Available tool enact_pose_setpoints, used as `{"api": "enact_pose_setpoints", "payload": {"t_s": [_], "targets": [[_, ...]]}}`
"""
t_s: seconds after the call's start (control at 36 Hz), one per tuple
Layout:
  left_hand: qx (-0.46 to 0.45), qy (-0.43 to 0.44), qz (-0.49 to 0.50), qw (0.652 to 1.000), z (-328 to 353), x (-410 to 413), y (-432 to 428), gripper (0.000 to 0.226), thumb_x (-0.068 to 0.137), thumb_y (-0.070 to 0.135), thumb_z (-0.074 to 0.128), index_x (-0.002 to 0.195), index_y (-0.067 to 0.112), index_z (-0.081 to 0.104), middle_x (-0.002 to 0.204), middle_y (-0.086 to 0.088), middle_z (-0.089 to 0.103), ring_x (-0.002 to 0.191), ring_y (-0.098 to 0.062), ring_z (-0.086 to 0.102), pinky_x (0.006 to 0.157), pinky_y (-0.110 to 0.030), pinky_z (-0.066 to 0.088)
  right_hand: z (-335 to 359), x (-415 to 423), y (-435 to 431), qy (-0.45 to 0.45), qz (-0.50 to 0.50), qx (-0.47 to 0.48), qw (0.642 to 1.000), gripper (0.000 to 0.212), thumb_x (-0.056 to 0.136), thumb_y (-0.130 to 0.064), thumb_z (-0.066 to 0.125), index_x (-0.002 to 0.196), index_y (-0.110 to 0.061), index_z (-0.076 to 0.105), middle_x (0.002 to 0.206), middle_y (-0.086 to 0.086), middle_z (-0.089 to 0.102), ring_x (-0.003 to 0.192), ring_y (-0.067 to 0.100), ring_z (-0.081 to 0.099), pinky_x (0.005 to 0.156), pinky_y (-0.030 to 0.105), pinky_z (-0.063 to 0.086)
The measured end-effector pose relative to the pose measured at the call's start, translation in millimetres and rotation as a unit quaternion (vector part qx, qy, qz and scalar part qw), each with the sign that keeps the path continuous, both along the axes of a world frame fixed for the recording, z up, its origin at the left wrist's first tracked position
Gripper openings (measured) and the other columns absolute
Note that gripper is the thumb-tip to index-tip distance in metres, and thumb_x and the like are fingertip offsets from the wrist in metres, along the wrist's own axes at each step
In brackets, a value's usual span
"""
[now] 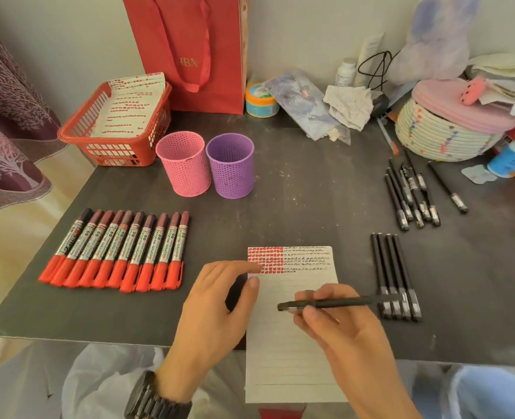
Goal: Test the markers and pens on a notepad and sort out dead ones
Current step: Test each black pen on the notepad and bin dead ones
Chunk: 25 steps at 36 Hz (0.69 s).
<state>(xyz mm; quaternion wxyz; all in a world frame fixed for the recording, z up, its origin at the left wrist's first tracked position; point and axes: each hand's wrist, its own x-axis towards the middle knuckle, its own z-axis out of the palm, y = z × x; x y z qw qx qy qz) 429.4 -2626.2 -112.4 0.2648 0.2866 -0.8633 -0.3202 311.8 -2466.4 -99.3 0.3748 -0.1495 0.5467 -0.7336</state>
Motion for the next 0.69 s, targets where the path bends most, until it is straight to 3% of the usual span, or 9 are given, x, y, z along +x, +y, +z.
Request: {"api": "enact_pose_setpoints", "payload": {"t_s": [0.06, 0.17, 0.28, 0.36, 0.56, 0.69], "targets": [[0.016, 0.015, -0.011, 1.0, 6, 4, 11, 0.025, 0.099, 0.051, 0.043, 0.102, 0.04, 0.066, 0.103, 0.029, 0.064, 0.104, -0.005, 0.059, 0.082, -0.019, 0.046, -4, 9, 2, 0.004, -0.007, 0.009, 1.0, 0.023, 0.073, -0.016, 0.09, 0.088, -0.02, 0.074, 0.106, 0.015, 0.076, 0.098, 0.03, 0.074, 0.08, 0.029, 0.059], [0.047, -0.028, -0.074, 0.996, 16, 4, 31, 0.038, 0.1, 0.061, 0.032, 0.094, 0.038, 0.062, 0.086, 0.022, 0.063, 0.083, -0.011, 0.061, 0.069, -0.027, 0.047, -2, 19, 4, 0.058, 0.001, 0.043, 0.997, 0.035, 0.07, -0.048, 0.086, 0.094, -0.023, 0.079, 0.097, 0.008, 0.077, 0.085, 0.019, 0.073, 0.076, 0.026, 0.058], [0.078, -0.045, -0.127, 0.988, 21, -1, 40, 0.044, 0.103, 0.051, 0.032, 0.076, 0.028, 0.058, 0.072, 0.009, 0.058, 0.073, -0.016, 0.057, 0.065, -0.039, 0.046, 1, 24, 4, 0.071, 0.013, 0.046, 0.996, 0.029, 0.079, -0.048, 0.073, 0.093, -0.023, 0.08, 0.08, 0.008, 0.074, 0.062, 0.016, 0.061, 0.061, 0.025, 0.053], [0.081, -0.077, -0.137, 0.984, 22, -2, 42, 0.05, 0.101, 0.055, 0.03, 0.071, 0.025, 0.056, 0.069, 0.005, 0.059, 0.071, -0.017, 0.057, 0.065, -0.041, 0.046, 3, 22, 6, 0.087, 0.012, 0.049, 0.995, 0.026, 0.087, -0.043, 0.069, 0.086, -0.02, 0.079, 0.069, 0.007, 0.068, 0.055, 0.017, 0.058, 0.054, 0.025, 0.05], [0.026, -0.11, -0.091, 0.989, 27, -7, 49, 0.072, 0.094, 0.069, 0.02, 0.064, 0.016, 0.058, 0.053, 0.001, 0.054, 0.057, -0.022, 0.052, 0.054, -0.036, 0.043, 8, 18, 9, 0.118, 0.006, 0.036, 0.992, 0.022, 0.089, -0.04, 0.064, 0.081, -0.023, 0.075, 0.063, 0.006, 0.064, 0.053, 0.016, 0.058, 0.053, 0.023, 0.05], [-0.004, -0.109, -0.068, 0.992, 37, -17, 48, 0.076, 0.092, 0.074, 0.018, 0.061, 0.016, 0.056, 0.055, 0.005, 0.054, 0.057, -0.02, 0.052, 0.045, -0.023, 0.032, 10, 13, 3, 0.102, -0.021, 0.013, 0.994, 0.04, 0.079, -0.062, 0.074, 0.079, -0.021, 0.075, 0.061, 0.006, 0.062, 0.05, 0.018, 0.057, 0.05, 0.023, 0.048]]}}
